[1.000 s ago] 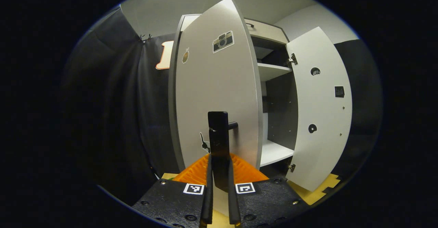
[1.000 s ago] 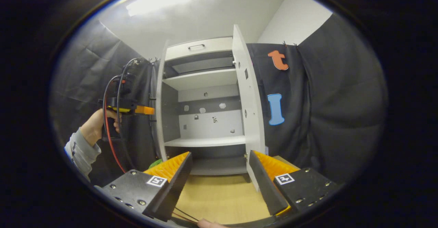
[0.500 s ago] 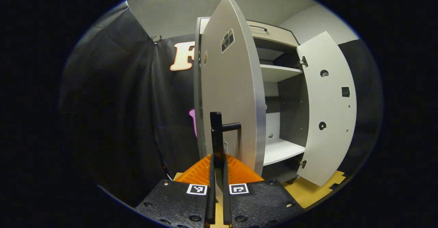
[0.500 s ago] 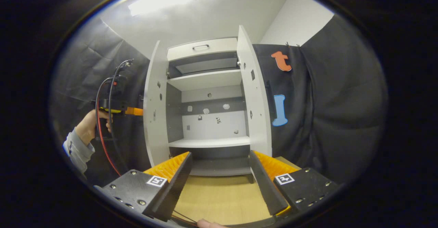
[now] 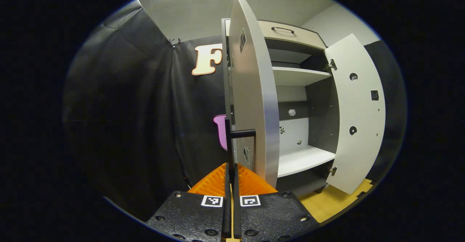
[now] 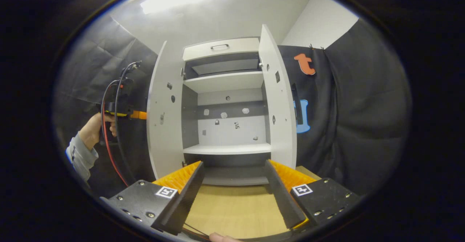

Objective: Open the right door of the double-door shoe cabinet with the right hand, and open the left door with the left hand.

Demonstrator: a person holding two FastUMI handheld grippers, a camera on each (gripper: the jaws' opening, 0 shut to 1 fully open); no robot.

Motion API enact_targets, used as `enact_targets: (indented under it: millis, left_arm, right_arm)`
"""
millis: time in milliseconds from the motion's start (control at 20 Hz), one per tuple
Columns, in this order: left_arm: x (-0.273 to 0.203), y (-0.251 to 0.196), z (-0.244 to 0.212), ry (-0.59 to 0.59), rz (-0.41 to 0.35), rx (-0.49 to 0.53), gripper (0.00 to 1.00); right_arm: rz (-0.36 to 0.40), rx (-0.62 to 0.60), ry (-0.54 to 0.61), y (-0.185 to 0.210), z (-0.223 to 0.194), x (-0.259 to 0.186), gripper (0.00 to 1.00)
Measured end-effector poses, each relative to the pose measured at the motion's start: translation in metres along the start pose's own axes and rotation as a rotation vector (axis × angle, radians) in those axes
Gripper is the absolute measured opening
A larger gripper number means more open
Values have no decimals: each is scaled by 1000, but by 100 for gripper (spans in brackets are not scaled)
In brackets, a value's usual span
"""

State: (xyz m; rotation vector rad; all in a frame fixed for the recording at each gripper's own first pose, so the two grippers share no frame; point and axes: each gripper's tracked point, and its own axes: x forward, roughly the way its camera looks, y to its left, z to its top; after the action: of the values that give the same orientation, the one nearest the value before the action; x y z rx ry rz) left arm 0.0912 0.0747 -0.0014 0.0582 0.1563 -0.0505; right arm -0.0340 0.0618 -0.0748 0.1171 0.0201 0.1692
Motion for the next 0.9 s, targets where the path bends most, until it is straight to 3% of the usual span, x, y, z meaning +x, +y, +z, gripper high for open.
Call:
enact_targets:
  millis: [900]
  left_arm:
    - [-2, 13, -16, 21, -2, -21, 1]
  right_arm:
    - [-11, 5, 25, 1, -11, 5, 99]
